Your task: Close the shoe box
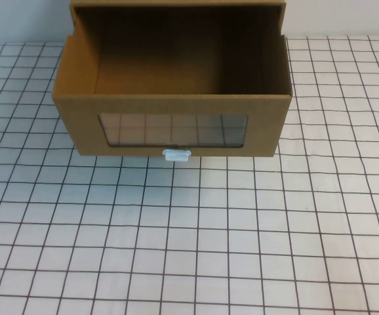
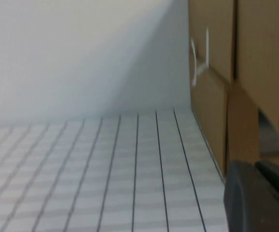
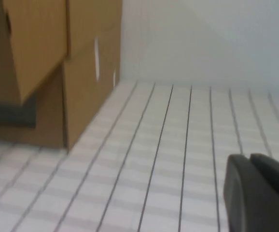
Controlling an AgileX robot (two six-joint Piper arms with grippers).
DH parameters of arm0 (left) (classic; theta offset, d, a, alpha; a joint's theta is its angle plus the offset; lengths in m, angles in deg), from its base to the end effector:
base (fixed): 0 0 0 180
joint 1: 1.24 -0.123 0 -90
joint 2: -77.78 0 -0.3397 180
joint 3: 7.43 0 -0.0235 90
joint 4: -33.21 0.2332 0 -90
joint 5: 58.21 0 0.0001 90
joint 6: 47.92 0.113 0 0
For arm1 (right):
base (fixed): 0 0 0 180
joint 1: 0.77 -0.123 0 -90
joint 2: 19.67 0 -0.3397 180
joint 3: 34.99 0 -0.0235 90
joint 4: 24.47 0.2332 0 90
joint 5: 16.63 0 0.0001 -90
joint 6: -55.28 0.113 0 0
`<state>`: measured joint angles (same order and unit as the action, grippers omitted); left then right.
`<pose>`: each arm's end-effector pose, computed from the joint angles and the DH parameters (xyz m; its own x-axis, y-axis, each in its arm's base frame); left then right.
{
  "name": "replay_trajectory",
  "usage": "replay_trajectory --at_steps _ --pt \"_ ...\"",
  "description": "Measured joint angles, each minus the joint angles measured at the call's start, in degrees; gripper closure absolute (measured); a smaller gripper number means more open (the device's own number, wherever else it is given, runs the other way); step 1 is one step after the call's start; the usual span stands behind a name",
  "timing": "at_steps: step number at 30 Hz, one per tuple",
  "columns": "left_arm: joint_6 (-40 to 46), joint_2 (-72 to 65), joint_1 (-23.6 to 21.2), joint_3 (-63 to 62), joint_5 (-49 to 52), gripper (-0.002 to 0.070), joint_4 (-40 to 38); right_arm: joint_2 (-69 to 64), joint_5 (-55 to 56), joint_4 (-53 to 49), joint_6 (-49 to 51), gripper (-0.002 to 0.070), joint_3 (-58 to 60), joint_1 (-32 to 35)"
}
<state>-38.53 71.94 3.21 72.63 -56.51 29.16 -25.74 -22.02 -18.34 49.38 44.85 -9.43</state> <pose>0.0059 -0.0007 0.2023 0.0491 0.0896 -0.9948 0.0754 0.9928 0.0931 0.0059 0.0020 0.1964 -0.0225 0.0002 -0.9997 -0.1604 0.9870 0.0038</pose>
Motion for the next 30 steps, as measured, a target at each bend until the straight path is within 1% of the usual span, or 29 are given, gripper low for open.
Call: replay_trajectory --at_steps 4,6,8,10,13,18,21,23,26,30 --pt "0.0 0.0 0.0 0.0 -13.7 0.0679 0.0 0.0 17.3 0.0 0.0 0.069 0.0 0.0" --pt "0.0 0.0 0.0 0.0 -18.8 0.0679 -0.2 0.0 25.5 0.0 0.0 0.069 0.0 0.0" --pt "0.0 0.0 0.0 0.0 -22.3 0.0679 -0.3 0.0 33.1 0.0 0.0 0.0689 0.0 0.0" --pt "0.0 0.0 0.0 0.0 -23.6 0.0679 -0.4 0.0 38.9 0.0 0.0 0.0689 0.0 0.0" --pt "0.0 0.0 0.0 0.0 -23.5 0.0679 -0.4 0.0 43.9 0.0 0.0 0.069 0.0 0.0" --pt "0.0 0.0 0.0 0.0 -23.0 0.0679 -0.4 0.3 45.6 0.0 0.0 0.069 0.0 0.0" --pt "0.0 0.0 0.0 0.0 -24.7 0.0679 -0.4 0.3 49.1 0.4 0.0 0.069 0.0 0.0" --pt "-0.3 0.0 0.0 0.0 -27.1 0.0679 -0.4 0.3 52.7 0.5 0.1 0.069 0.0 0.0" --pt "-2.6 0.0 0.0 0.0 -33.7 0.0679 -0.4 0.3 57.6 0.6 0.2 0.069 0.0 0.0" --pt "-5.3 0.0 0.0 0.0 -44.5 0.0679 -0.5 0.3 57.6 0.6 0.2 0.0689 -2.0 0.0"
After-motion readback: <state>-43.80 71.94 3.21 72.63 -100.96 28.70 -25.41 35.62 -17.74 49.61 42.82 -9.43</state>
